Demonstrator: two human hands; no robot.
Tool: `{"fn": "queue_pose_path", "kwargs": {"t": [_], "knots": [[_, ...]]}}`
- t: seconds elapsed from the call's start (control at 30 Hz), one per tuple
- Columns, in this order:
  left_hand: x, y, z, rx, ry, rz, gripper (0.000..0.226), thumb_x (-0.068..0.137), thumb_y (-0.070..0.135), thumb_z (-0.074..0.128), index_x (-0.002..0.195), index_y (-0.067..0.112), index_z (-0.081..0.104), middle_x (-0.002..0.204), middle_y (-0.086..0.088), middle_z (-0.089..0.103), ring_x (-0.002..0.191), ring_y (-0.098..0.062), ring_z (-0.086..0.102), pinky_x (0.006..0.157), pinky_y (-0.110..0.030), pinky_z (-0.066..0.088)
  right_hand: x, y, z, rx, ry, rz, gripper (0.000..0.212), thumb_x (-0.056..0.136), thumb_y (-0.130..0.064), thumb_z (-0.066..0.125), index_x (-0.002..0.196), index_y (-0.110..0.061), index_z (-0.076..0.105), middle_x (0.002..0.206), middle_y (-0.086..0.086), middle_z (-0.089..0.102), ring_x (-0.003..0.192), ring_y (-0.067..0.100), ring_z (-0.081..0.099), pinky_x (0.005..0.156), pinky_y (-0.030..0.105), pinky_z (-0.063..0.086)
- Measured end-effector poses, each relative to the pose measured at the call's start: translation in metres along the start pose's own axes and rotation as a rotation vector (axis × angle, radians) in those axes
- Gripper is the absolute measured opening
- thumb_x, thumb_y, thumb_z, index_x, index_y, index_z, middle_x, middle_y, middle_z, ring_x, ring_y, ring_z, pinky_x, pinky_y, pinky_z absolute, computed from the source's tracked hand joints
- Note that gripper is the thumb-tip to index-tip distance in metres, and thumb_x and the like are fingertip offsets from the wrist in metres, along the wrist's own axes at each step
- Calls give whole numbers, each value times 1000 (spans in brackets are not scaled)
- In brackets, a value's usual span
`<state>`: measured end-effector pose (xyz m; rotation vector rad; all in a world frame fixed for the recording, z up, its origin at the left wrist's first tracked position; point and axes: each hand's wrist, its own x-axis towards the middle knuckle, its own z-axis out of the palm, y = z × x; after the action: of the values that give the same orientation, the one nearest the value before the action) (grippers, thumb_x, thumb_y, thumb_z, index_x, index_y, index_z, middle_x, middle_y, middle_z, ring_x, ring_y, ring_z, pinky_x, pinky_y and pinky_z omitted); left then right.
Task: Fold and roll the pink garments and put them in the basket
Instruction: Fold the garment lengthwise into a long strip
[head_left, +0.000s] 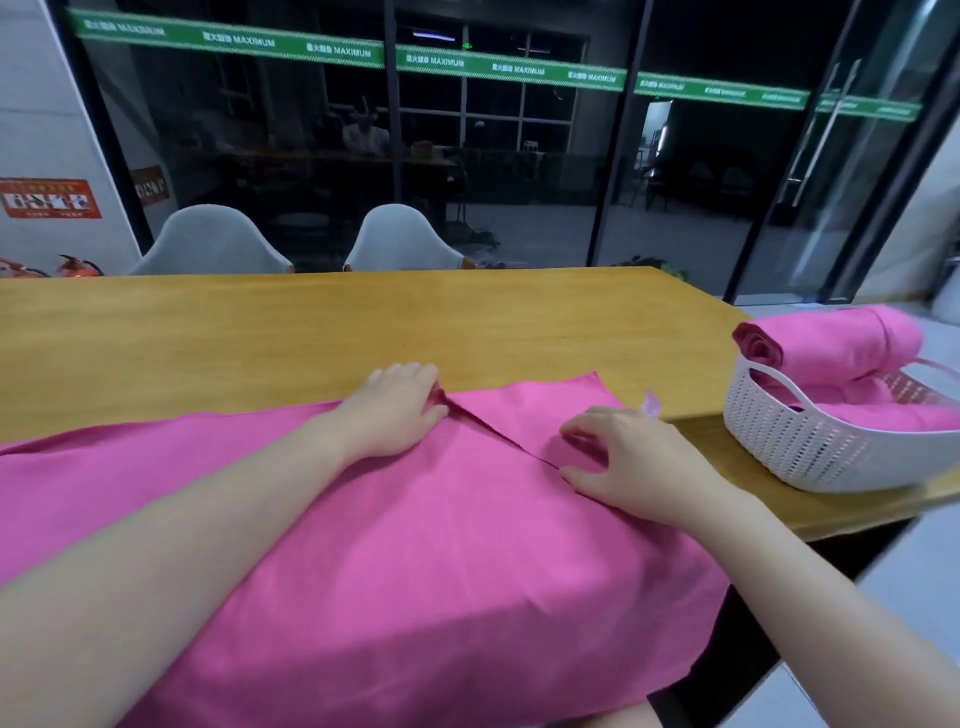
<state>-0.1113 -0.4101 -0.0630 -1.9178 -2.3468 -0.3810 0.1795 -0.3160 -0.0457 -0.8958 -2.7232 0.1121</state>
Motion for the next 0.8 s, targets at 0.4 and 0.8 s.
{"fn": "queue_pose_path", "kwargs": {"t": [0.4, 0.8], "knots": [[43, 29, 28, -320, 93, -26, 21, 98, 40, 62, 95, 19, 57, 96, 1, 64, 92, -24, 59, 86, -44, 49, 58, 65, 15, 322, 235, 195, 13, 95, -34, 66, 82, -33, 64, 79, -11, 67, 77, 14, 60, 69, 35, 47], [45, 26, 33, -282, 141, 63, 22, 99, 31, 61, 120, 25, 56, 103, 8, 53, 102, -15, 49, 99, -42, 43, 99, 92, 36, 280, 200, 392, 17, 93, -35, 69, 80, -24, 68, 78, -7, 65, 81, 21, 61, 69, 37, 51]]}}
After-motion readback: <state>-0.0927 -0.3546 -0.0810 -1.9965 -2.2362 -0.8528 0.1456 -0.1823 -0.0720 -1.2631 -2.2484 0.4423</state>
